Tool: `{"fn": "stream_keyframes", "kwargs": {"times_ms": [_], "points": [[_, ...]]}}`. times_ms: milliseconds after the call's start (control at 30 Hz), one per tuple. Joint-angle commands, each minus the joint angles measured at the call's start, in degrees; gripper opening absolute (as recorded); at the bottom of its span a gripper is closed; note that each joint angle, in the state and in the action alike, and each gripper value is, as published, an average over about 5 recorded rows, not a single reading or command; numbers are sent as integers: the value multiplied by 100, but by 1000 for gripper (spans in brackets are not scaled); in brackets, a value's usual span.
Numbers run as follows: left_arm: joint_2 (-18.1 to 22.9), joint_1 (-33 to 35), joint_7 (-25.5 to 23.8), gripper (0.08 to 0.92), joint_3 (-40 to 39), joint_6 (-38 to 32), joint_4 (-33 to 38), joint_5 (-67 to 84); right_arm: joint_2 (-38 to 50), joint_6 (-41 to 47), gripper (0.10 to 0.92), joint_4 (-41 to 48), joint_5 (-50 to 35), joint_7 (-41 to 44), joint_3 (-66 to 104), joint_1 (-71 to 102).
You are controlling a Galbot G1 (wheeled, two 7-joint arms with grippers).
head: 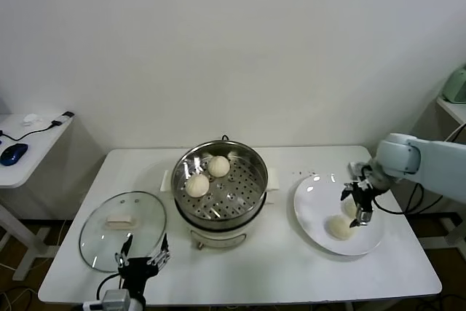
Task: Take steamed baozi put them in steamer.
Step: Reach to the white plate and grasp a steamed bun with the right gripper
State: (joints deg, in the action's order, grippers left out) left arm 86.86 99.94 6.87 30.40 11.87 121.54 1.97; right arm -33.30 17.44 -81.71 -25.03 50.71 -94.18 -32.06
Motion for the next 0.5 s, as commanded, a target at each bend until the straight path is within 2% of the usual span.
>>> {"fn": "stream_keyframes", "kwargs": {"times_ms": [33, 500], "points": [[6, 8, 0, 823, -3, -3, -3, -6, 210, 106, 823, 288, 541, -198, 1067, 1433], [-18, -13, 5, 823, 15, -15, -53, 23, -136, 193, 823, 570, 541, -303, 1211, 1616]]}}
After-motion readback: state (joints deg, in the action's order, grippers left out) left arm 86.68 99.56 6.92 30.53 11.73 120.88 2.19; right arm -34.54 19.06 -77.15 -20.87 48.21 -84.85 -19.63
